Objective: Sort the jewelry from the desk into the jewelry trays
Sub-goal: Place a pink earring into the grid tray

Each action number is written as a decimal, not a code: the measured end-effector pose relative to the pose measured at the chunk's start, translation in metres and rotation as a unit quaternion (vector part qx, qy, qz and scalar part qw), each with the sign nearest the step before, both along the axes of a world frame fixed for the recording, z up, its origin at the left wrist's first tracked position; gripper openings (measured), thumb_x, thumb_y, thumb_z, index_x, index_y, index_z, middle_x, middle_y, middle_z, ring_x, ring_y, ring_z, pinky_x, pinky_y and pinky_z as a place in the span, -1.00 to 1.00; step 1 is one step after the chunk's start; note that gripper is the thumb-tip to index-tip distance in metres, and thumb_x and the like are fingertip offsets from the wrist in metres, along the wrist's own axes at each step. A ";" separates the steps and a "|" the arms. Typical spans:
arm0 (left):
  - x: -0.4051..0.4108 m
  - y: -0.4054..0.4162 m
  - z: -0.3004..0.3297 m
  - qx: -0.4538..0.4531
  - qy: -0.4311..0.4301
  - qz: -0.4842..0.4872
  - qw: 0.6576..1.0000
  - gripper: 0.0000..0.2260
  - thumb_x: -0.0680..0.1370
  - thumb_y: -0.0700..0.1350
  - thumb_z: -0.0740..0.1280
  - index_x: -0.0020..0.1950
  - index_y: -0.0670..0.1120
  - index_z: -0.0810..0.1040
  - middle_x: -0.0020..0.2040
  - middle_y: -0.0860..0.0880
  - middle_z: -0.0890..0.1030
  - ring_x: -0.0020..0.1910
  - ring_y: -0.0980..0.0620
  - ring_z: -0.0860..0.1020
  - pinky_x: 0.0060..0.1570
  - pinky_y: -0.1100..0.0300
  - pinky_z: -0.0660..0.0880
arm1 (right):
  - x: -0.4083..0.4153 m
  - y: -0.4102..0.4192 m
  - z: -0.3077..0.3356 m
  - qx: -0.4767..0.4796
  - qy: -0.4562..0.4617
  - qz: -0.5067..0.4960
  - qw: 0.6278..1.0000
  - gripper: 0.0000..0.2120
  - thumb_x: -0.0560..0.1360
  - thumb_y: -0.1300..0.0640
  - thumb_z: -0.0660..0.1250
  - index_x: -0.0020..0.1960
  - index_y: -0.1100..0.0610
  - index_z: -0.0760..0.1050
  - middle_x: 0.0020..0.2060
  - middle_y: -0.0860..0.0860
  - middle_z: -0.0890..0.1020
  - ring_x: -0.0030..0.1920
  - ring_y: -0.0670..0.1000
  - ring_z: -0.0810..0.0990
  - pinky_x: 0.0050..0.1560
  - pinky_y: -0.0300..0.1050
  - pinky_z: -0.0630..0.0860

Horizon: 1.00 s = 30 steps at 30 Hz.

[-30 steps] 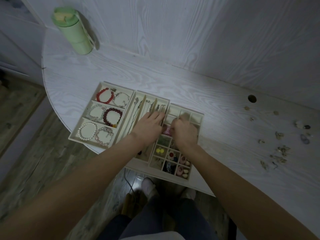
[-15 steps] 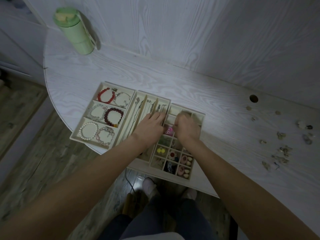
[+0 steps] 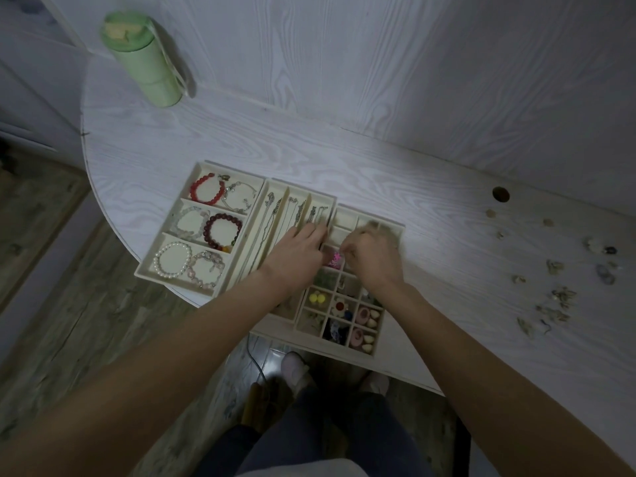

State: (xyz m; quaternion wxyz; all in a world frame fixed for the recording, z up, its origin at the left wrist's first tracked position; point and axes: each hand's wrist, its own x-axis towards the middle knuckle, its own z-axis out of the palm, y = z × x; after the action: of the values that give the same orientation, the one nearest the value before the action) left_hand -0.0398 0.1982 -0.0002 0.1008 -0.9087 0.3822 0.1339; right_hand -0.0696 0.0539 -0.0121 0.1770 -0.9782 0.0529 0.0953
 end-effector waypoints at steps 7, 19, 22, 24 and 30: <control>0.001 0.000 0.006 -0.002 0.000 0.011 1.000 -0.79 0.54 -0.18 0.23 0.11 -0.12 0.59 0.49 -0.14 0.11 0.44 -0.10 0.12 0.34 0.05 0.17 | 0.005 0.007 0.004 -0.082 0.029 0.072 0.994 -0.81 0.48 0.26 0.34 -0.01 0.05 0.65 0.02 0.03 0.51 -0.07 0.05 0.55 -0.27 -0.11 0.47; 0.006 -0.003 0.012 0.022 0.002 -0.010 1.000 -0.79 0.54 -0.18 0.23 0.13 -0.12 0.57 0.47 -0.15 0.15 0.45 -0.11 0.13 0.38 0.01 0.17 | -0.001 0.009 0.004 -0.111 0.034 0.064 0.991 -0.83 0.49 0.25 0.36 0.05 0.10 0.62 0.07 0.05 0.50 -0.12 0.02 0.55 -0.28 -0.15 0.38; 0.008 -0.003 0.011 0.023 0.003 -0.013 1.000 -0.80 0.54 -0.18 0.24 0.11 -0.12 0.58 0.47 -0.16 0.15 0.45 -0.11 0.12 0.37 0.01 0.17 | -0.003 0.008 0.003 -0.107 0.032 0.057 0.992 -0.81 0.48 0.26 0.37 0.07 0.08 0.62 0.06 0.04 0.50 -0.11 0.02 0.57 -0.27 -0.15 0.42; 0.008 -0.002 0.010 0.036 0.004 -0.014 0.999 -0.79 0.54 -0.17 0.24 0.12 -0.12 0.57 0.50 -0.17 0.10 0.46 -0.12 0.11 0.37 0.00 0.17 | -0.004 0.006 0.004 -0.102 0.034 0.057 0.993 -0.76 0.46 0.28 0.39 0.08 0.07 0.62 0.07 0.04 0.50 -0.09 0.03 0.57 -0.23 -0.14 0.48; 0.006 -0.005 0.011 0.040 0.000 -0.013 0.999 -0.79 0.54 -0.17 0.22 0.11 -0.14 0.57 0.50 -0.17 0.10 0.44 -0.12 0.14 0.37 0.00 0.18 | -0.007 0.004 0.009 -0.109 0.046 0.066 0.991 -0.71 0.49 0.32 0.33 0.16 0.10 0.58 0.15 0.08 0.48 -0.03 0.07 0.57 -0.24 -0.16 0.38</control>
State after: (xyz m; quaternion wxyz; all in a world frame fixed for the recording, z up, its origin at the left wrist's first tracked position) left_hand -0.0337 0.1934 0.0109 0.1391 -0.8989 0.3883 0.1476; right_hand -0.0763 0.0575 -0.0032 0.0601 -0.9876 0.0062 0.1449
